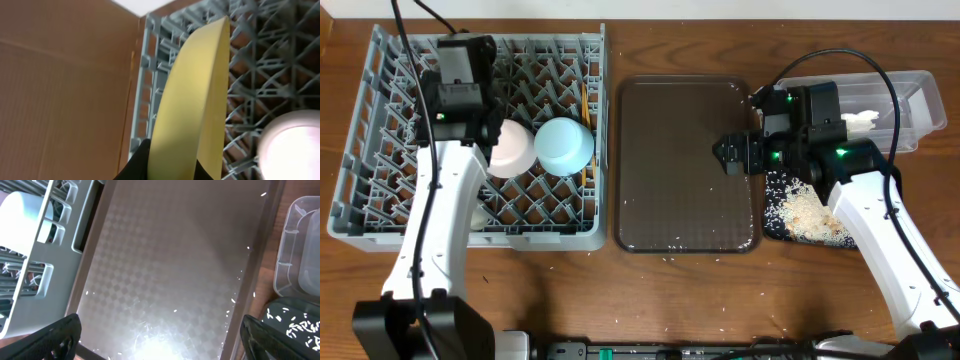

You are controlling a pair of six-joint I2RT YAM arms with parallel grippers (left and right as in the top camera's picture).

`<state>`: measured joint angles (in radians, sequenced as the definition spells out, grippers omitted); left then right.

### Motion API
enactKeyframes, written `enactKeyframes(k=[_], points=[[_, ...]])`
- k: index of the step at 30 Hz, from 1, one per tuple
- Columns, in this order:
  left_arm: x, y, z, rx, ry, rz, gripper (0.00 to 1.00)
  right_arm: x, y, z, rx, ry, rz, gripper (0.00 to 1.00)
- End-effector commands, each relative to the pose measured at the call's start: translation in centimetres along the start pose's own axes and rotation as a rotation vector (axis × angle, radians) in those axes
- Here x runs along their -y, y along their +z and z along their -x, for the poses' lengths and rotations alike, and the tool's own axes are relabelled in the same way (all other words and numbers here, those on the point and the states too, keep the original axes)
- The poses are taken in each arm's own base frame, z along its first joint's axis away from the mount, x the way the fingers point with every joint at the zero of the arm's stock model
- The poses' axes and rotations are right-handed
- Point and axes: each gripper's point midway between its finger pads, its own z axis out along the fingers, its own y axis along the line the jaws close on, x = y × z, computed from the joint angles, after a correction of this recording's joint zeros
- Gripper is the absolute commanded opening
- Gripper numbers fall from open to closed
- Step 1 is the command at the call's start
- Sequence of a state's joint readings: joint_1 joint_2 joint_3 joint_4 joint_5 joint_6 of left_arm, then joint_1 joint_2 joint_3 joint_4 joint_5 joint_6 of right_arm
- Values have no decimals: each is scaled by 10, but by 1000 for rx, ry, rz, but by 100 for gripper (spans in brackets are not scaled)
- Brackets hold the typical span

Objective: Sort waste into correct bins and load items into the dishwasher
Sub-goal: 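Lower the yellow plate upright into a rack slot with the left gripper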

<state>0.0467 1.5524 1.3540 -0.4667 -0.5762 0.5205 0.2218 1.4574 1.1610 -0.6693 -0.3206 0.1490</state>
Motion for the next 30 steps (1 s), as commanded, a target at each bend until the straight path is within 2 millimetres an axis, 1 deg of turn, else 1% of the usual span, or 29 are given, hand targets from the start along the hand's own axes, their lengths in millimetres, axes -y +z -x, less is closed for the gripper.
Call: enactKeyframes(k=[1, 2, 4, 7, 12, 15, 16, 17, 18, 26, 28, 30], points=[[1, 16, -14, -44, 5, -30, 7, -2, -6, 2, 16, 1, -3, 99], [8, 23, -20, -58, 11, -69, 8, -2, -6, 2, 17, 1, -3, 99], [9, 31, -26, -81, 16, -76, 7, -2, -6, 2, 16, 2, -3, 99], [10, 39, -30, -97, 30, -78, 8, -2, -6, 2, 16, 2, -3, 99], [23, 44, -31, -96, 40, -136, 8, -1, -5, 2, 16, 2, -3, 99], [24, 45, -32, -99, 41, -137, 12, -1, -5, 2, 14, 2, -3, 99], [25, 45, -32, -99, 43, -137, 12, -1, -5, 1, 13, 3, -4, 99], [25, 46, -32, -100, 55, -139, 9, -1, -5, 1, 12, 3, -4, 99], [26, 47, -33, -102, 72, -141, 8, -1, -5, 1, 13, 2, -4, 99], [44, 66, -48, -175, 122, -156, 8, -1, -5, -1, 2, 6, -5, 99], [41, 67, -51, -190, 122, -132, 8, -1, -5, -2, -2, 8, -6, 99], [32, 68, -50, -195, 105, -82, 8, -1, -5, -3, -5, 9, -6, 99]])
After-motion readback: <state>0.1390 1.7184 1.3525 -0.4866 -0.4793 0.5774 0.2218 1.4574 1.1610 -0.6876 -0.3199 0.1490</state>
